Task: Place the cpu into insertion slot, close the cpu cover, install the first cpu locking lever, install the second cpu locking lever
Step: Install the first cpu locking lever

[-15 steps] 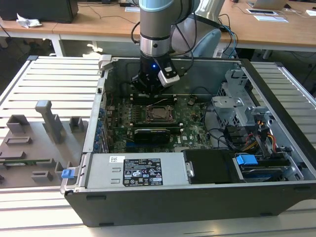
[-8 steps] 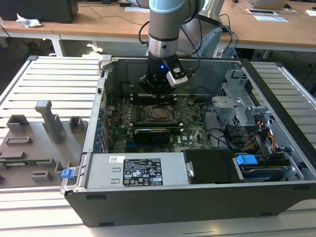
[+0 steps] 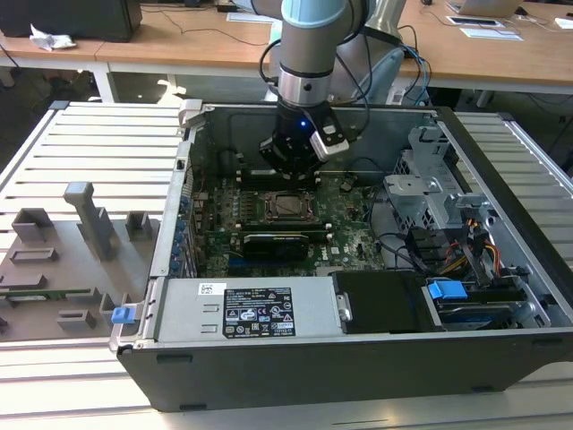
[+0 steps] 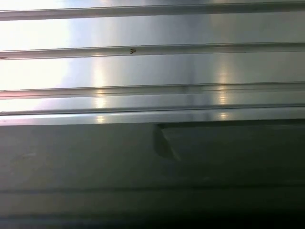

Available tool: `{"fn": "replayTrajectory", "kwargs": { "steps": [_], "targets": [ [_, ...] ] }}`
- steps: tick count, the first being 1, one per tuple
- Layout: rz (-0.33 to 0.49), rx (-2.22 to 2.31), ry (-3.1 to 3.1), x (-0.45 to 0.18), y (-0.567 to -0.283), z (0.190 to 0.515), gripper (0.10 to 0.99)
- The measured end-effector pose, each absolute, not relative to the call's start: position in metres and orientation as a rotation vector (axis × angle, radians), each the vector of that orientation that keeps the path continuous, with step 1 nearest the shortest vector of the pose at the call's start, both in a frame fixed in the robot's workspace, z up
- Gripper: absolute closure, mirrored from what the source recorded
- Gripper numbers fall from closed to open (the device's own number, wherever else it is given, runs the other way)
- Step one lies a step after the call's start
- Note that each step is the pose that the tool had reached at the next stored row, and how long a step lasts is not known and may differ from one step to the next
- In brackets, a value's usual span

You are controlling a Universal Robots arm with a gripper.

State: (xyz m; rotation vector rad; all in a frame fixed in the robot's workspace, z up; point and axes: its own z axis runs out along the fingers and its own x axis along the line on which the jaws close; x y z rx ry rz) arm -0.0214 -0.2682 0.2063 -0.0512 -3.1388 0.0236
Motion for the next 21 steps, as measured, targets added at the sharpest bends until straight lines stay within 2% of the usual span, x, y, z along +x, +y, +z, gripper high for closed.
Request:
{"fn": "replayTrajectory", "kwargs": {
  "steps": [14, 21],
  "targets": [
    [0.008, -0.051, -3.139, -0.017, -0.272, 0.202, 0.980],
    [0.012, -0.051, -3.140, -0.018, -0.278, 0.212, 0.980]
  ]
}}
